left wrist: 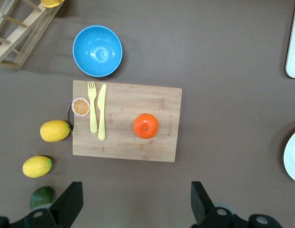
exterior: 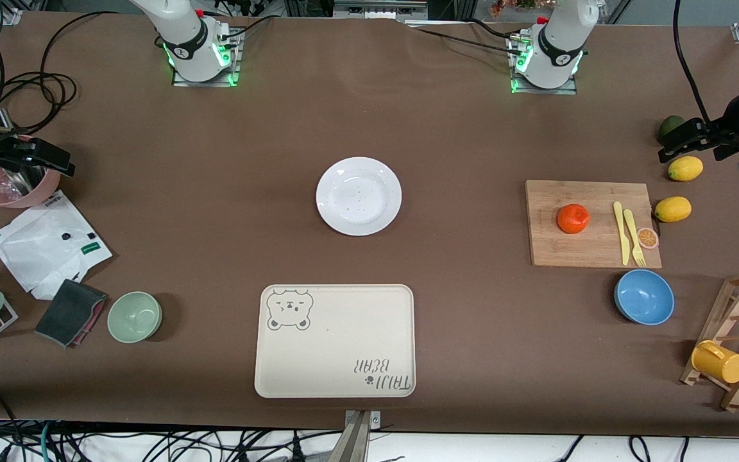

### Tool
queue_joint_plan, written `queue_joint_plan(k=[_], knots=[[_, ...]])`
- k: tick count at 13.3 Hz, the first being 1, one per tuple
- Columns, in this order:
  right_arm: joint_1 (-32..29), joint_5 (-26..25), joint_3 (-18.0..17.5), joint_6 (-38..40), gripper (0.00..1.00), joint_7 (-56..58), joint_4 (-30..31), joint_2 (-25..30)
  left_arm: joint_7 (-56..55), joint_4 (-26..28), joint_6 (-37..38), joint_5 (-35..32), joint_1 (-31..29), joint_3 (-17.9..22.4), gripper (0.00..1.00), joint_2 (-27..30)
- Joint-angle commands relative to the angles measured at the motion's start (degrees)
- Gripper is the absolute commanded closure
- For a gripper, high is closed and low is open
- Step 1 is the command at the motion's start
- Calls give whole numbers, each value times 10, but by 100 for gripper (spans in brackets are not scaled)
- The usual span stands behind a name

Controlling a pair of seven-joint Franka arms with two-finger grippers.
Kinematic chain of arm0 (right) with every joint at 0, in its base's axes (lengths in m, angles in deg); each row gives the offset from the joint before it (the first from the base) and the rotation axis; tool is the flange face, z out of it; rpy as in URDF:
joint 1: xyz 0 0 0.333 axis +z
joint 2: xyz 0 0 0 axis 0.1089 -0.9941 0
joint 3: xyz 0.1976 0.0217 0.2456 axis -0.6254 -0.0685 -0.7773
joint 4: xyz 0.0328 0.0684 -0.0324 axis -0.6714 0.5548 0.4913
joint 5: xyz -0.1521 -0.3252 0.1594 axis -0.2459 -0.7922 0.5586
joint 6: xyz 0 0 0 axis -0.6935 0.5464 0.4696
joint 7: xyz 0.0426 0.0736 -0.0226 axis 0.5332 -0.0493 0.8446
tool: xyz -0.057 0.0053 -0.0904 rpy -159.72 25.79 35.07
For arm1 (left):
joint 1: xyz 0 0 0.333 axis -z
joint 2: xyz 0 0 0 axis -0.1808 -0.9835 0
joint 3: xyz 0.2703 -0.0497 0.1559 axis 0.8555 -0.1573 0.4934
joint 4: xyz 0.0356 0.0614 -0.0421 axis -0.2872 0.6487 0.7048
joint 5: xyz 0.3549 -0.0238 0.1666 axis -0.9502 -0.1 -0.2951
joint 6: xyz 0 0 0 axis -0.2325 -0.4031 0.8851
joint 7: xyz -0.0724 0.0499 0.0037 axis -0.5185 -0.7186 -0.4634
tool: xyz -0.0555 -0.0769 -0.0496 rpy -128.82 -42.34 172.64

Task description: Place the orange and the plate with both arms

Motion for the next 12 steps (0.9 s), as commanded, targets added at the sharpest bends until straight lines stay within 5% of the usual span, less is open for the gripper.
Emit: queue_joint_plan(k=[1, 9, 12], knots=[[-1, 7, 1, 10, 0, 5, 2, 11, 13, -19, 14, -5, -4, -3, 0, -9], [-1, 7, 0, 10, 0, 5, 2, 11, 10, -7, 21, -5, -6, -3, 0, -22], [-1, 8, 0, 11, 0, 5, 3, 11, 19, -4, 29, -5, 0, -4, 0, -80]])
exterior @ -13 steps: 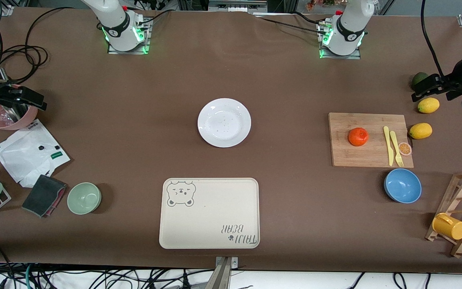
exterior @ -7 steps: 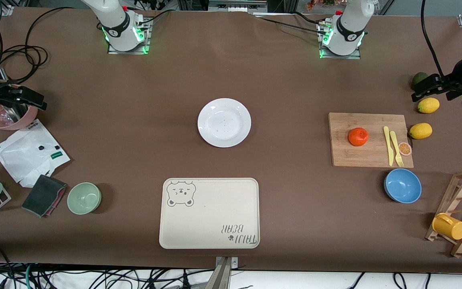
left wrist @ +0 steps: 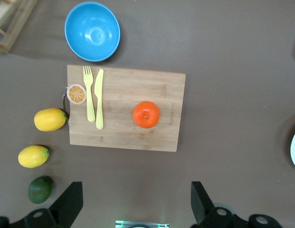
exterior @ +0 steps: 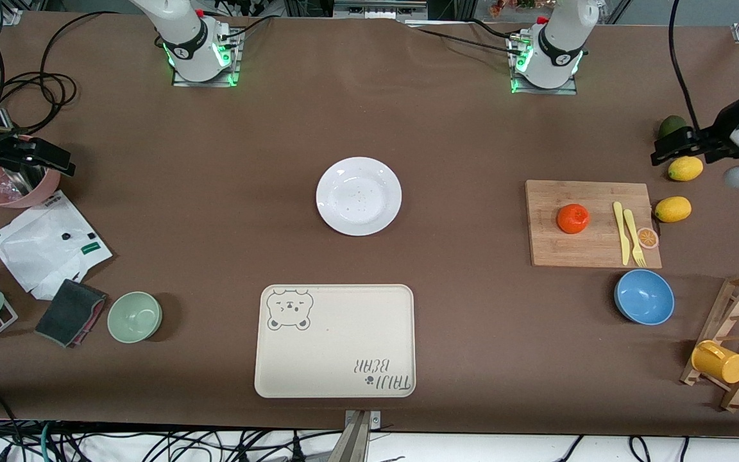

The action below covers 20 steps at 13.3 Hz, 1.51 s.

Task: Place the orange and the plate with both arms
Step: 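Lower the left gripper onto the orange on the cutting board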

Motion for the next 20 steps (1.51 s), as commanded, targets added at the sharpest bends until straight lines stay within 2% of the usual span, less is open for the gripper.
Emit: queue_joint_plan(k=[1, 2, 6, 8, 13, 20], knots=[[-1, 7, 0, 8, 0, 5, 3, 11, 17, -5, 3, -5, 1, -3, 0, -63], [-1, 7, 0, 8, 0, 5, 3, 11, 17, 20, -27, -5, 1, -7, 0, -74], [-1, 8, 0, 8, 0, 5, 3, 11, 17, 167, -251, -15, 1, -14, 0, -74], [-1, 8, 0, 8, 0, 5, 3, 11, 17, 238, -331, -37, 0, -21, 0, -70], [-1, 7, 0, 8, 0, 5, 3, 11, 9, 399, -571, -39, -1, -21, 0, -78], [-1, 8, 0, 8, 0, 5, 3, 11, 8, 413, -611, -81, -6, -21, 0, -127]])
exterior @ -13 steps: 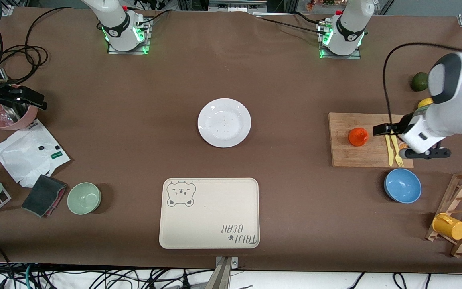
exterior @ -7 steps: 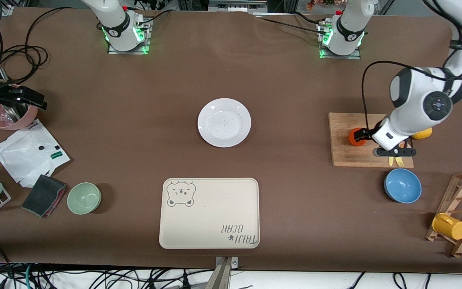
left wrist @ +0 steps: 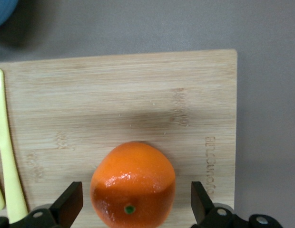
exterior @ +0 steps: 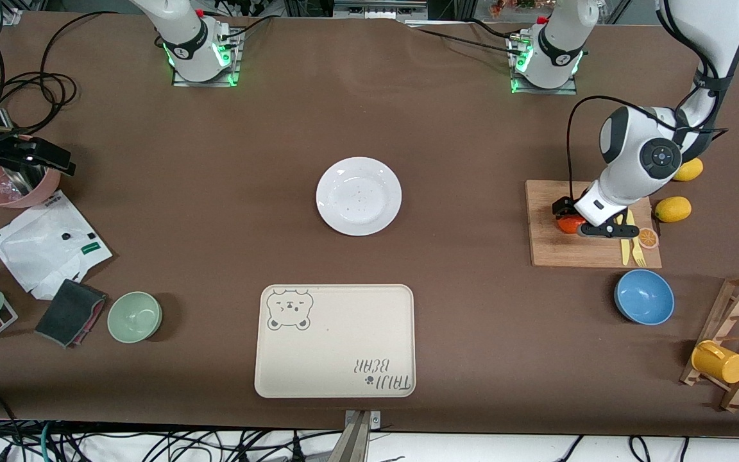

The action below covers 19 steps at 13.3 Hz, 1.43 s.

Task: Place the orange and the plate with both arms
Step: 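Lower the left gripper onto the orange on the cutting board, then close the left gripper on the orange and lift it, then carry the orange with the left gripper and lower it onto the plate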

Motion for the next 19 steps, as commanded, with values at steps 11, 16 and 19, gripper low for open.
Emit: queue_joint_plan(k=[11, 16, 19], knots=[[-1, 8, 0, 8, 0, 5, 4, 11, -61, -162, 190, -6, 8, -69, 94, -8], [-1, 8, 0, 9, 0, 5, 4, 11, -284, -266, 235, 72, 31, -191, 93, -43], [-1, 8, 0, 8, 0, 5, 4, 11, -489, -353, 235, 71, 128, -194, 92, -112]])
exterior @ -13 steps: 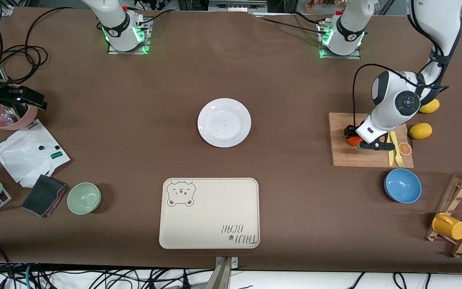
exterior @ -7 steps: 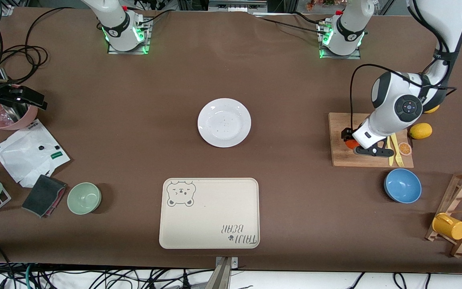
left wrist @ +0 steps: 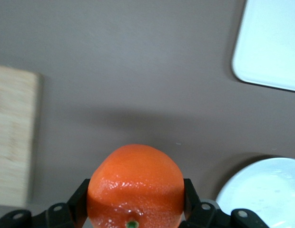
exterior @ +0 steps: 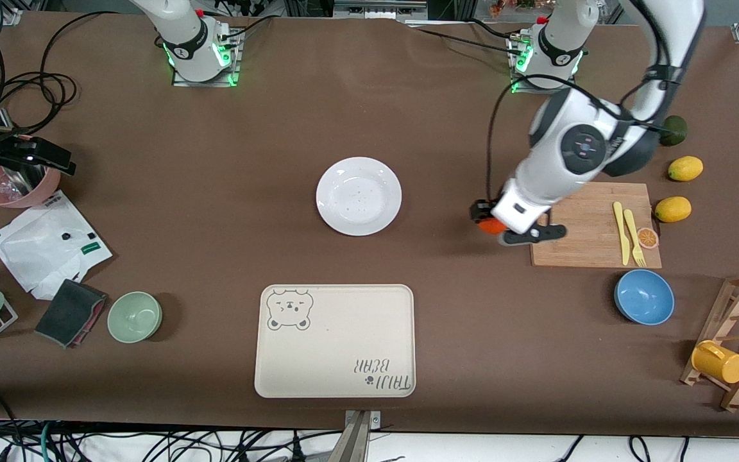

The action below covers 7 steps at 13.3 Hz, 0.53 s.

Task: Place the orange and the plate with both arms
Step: 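Carry the orange with the left gripper and lower it onto the plate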

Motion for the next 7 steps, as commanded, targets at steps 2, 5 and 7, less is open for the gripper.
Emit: queue_joint_plan(k=[2, 5, 7], knots=[[-1, 8, 0, 7, 0, 5, 4, 11, -239, -152, 16, -1, 109, 2, 92, -131], [-1, 7, 1, 7, 0, 5, 4, 11, -347, -168, 12, -5, 191, 6, 92, -163], [-1, 8, 0, 12, 0, 3, 4, 10, -371, -168, -9, -4, 230, 6, 83, -203]])
